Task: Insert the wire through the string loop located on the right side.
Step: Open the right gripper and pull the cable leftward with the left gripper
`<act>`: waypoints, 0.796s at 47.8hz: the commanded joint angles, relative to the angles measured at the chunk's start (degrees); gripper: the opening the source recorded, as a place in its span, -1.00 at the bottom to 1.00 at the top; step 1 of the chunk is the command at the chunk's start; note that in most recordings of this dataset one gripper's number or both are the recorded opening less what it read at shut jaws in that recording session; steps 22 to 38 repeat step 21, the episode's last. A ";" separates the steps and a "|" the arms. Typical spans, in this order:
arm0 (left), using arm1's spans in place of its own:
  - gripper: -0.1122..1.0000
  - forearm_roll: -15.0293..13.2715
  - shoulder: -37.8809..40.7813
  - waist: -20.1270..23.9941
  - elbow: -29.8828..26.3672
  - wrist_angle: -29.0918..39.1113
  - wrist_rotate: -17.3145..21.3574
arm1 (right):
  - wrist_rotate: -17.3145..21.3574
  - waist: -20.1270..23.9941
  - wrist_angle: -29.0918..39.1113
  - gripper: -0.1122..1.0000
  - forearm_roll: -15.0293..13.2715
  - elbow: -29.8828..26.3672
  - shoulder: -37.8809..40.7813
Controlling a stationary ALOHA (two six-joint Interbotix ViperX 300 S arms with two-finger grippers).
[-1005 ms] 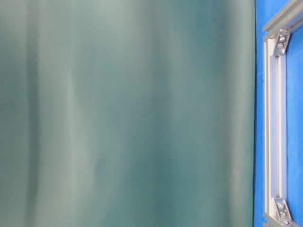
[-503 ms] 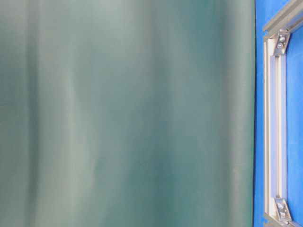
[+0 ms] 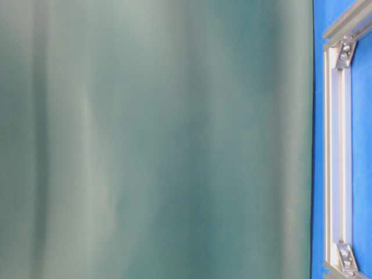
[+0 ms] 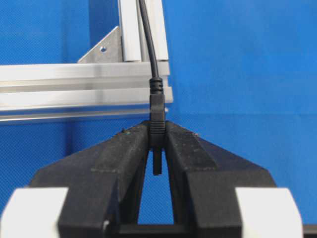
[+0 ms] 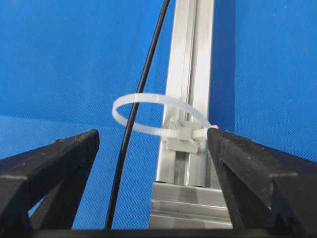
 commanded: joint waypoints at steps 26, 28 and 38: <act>0.55 0.09 -1.85 -0.18 -1.23 1.67 -0.26 | 0.00 -0.53 1.85 0.92 0.00 -0.88 -3.69; 0.55 0.09 -1.85 -0.18 -1.23 1.67 -0.26 | 0.00 -0.53 1.85 0.92 0.00 -0.88 -3.69; 0.55 0.09 -1.85 -0.18 -1.23 1.67 -0.26 | 0.00 -0.53 1.85 0.92 0.00 -0.88 -3.69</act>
